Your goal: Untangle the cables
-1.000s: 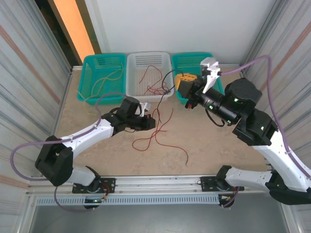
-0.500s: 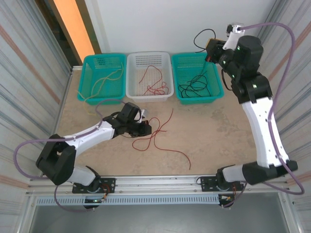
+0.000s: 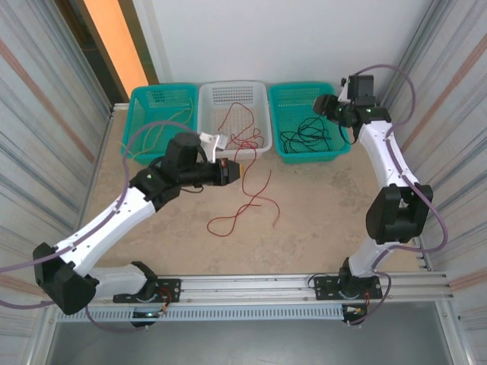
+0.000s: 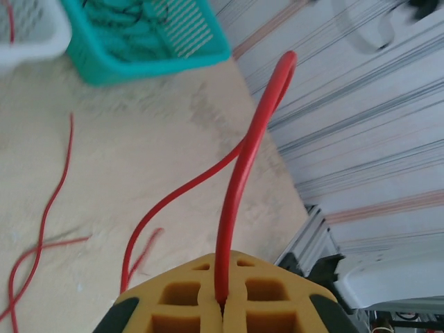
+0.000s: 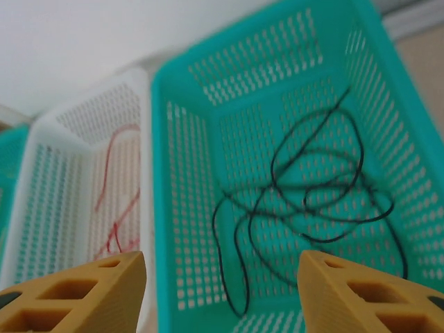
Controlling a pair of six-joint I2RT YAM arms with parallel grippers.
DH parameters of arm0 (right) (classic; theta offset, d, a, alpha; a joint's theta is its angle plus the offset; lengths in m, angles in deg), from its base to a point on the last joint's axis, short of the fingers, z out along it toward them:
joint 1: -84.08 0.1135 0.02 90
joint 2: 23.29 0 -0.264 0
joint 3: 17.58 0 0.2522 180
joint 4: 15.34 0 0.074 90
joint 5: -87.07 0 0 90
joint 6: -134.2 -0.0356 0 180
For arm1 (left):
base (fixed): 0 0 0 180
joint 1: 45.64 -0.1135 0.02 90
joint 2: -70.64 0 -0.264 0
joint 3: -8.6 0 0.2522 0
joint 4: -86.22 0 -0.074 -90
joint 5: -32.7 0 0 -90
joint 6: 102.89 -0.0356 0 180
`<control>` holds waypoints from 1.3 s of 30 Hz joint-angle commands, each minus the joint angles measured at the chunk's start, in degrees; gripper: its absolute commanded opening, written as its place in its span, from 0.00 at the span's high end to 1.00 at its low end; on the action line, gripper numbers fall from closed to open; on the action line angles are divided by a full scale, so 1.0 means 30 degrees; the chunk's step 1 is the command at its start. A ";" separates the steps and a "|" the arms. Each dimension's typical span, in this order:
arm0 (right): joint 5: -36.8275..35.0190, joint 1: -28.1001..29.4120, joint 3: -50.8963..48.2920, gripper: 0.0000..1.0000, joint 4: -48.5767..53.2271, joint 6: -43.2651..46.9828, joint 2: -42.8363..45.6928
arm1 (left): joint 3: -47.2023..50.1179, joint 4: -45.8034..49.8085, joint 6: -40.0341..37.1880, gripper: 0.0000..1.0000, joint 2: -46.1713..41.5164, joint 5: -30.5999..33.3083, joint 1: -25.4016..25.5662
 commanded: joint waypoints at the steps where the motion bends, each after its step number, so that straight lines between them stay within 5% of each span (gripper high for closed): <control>1: -0.0382 0.1207 -0.1556 0.40 -0.0129 0.0092 0.3696 | -0.2940 0.1621 -0.1808 1.00 0.0161 0.0405 -0.0139; 10: -0.2947 0.5403 -0.8101 0.36 0.0360 -0.1235 1.2059 | -1.0435 0.1350 -0.2909 1.00 0.4012 0.1665 -0.3156; 18: -0.5647 0.9038 -0.9742 0.37 0.2088 -0.2076 1.4949 | -1.3402 -0.1911 -0.1493 1.00 0.8094 0.3168 -0.5754; 23: -0.5686 0.9620 -1.1534 0.38 0.2283 -0.2985 1.6072 | -1.4021 -0.3904 -0.0756 1.00 1.0469 0.4736 -0.5813; 28: -0.6391 1.0519 -1.2620 0.38 0.3026 -0.3639 1.6869 | -1.6832 -0.2524 -0.1269 0.99 1.3852 0.6431 -0.5813; 30: -0.6518 1.0795 -1.2891 0.38 0.3138 -0.3825 1.7209 | -1.7541 -0.1255 -0.1548 0.59 1.4849 0.7154 -0.5808; 33: -0.6786 1.0989 -1.3011 0.38 0.3356 -0.3864 1.7294 | -1.6786 -0.0481 -0.1978 0.18 1.4985 0.6923 -0.5811; 39: -0.6289 1.1004 -1.2915 0.37 0.2630 -0.3804 1.6123 | -1.1474 -0.1427 -0.2232 0.17 1.1536 0.7088 -0.5768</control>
